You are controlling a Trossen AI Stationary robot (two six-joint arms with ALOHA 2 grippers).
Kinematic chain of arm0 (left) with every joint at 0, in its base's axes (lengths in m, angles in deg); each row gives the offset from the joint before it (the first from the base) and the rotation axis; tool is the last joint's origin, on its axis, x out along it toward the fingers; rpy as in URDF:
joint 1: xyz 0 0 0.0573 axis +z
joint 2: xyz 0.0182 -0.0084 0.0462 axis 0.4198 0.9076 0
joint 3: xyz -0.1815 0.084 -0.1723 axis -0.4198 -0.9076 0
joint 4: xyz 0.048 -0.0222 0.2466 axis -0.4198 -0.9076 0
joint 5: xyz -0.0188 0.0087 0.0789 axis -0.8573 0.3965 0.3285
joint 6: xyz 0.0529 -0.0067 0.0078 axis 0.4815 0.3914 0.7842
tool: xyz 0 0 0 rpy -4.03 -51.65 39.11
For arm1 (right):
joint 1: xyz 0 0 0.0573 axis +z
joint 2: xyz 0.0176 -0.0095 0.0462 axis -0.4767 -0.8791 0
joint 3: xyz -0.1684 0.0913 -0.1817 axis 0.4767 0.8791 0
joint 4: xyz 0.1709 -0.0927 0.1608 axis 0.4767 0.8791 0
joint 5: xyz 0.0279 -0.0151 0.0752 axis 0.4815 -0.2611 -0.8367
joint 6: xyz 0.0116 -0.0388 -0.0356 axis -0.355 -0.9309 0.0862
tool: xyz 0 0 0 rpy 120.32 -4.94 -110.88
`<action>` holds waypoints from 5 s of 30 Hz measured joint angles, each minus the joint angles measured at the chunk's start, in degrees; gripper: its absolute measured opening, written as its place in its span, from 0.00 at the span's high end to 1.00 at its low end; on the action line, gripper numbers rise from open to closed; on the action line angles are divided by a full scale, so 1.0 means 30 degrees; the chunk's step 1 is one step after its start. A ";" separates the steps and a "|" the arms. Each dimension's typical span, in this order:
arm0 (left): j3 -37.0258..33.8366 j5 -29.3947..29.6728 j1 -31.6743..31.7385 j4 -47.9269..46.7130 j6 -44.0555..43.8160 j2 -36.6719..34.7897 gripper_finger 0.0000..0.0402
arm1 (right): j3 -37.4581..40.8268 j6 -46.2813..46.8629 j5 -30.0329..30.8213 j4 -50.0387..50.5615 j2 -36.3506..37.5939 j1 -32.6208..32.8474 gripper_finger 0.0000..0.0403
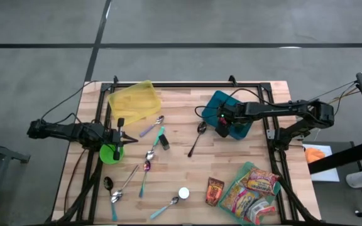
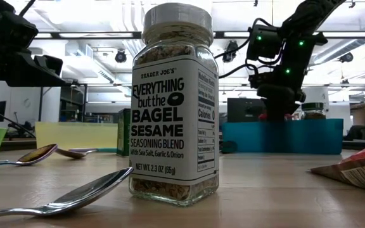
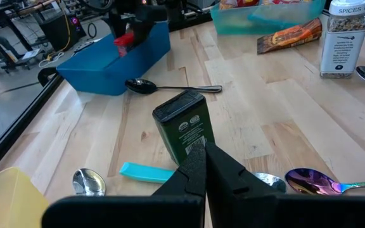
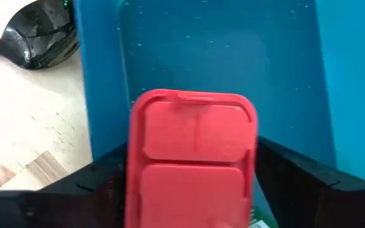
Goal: Pick & Place Food Item
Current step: Put the red seasoning can into the blue bin, then put the green seasoning can into the blue bin
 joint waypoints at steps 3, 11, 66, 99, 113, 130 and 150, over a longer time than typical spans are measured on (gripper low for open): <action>0.0000 0.0000 -0.0005 0.0005 0.0000 0.0000 1.00 | 0.0000 0.0003 -0.0062 -0.0044 0.0035 0.0007 0.22; 0.0000 -0.0001 -0.0001 0.0000 0.0000 0.0000 1.00 | -0.0913 -0.0033 0.0219 0.0029 0.1209 0.0093 0.19; 0.0000 -0.0004 -0.0007 0.0006 0.0000 0.0000 1.00 | -2.1131 0.5661 0.7682 0.0337 -1.5544 0.8728 0.19; -0.0001 -0.0006 -0.0006 0.0007 0.0000 0.0000 1.00 | -2.1142 0.6435 0.6317 0.0001 -1.7260 0.8197 0.19; 0.0000 0.0000 -0.0007 0.0002 0.0000 0.0000 1.00 | -2.1143 0.6203 0.5778 0.0007 -1.7260 0.8138 0.19; -0.0007 0.0000 -0.0006 0.0007 0.0000 0.0000 1.00 | -2.1143 0.5859 0.5828 0.0006 -1.7260 0.8089 0.24; 0.0000 0.0000 -0.0004 0.0002 0.0000 0.0000 1.00 | -2.0028 0.5916 0.6019 -0.0714 -1.7253 0.7876 0.70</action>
